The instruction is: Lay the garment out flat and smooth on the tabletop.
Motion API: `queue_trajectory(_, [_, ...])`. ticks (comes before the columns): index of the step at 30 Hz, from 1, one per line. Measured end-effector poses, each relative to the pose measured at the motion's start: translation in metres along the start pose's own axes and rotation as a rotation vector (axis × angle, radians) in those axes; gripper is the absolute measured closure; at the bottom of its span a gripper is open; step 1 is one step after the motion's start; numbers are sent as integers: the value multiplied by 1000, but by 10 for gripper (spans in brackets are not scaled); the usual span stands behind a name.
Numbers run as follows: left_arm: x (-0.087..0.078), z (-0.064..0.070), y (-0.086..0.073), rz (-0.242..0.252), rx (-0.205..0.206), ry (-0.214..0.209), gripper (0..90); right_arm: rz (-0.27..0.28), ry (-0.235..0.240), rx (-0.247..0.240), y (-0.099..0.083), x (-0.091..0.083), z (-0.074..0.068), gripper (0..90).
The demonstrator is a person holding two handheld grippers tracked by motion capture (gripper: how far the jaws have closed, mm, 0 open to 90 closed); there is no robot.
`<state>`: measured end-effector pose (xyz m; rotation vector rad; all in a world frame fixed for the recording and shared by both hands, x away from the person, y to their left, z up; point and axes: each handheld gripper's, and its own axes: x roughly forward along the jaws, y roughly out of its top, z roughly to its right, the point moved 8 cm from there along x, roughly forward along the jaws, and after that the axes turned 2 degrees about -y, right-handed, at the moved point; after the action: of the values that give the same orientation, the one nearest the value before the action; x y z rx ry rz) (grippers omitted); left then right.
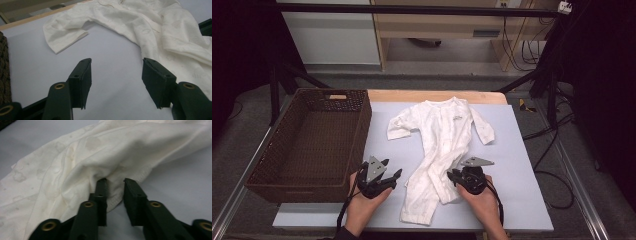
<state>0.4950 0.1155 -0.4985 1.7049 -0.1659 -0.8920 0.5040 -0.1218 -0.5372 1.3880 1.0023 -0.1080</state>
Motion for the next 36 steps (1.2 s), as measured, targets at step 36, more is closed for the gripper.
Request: queue_trajectory(36, [-3,-6,1,5,-5,19,414,5,-99,-54,-35,-66,21,592])
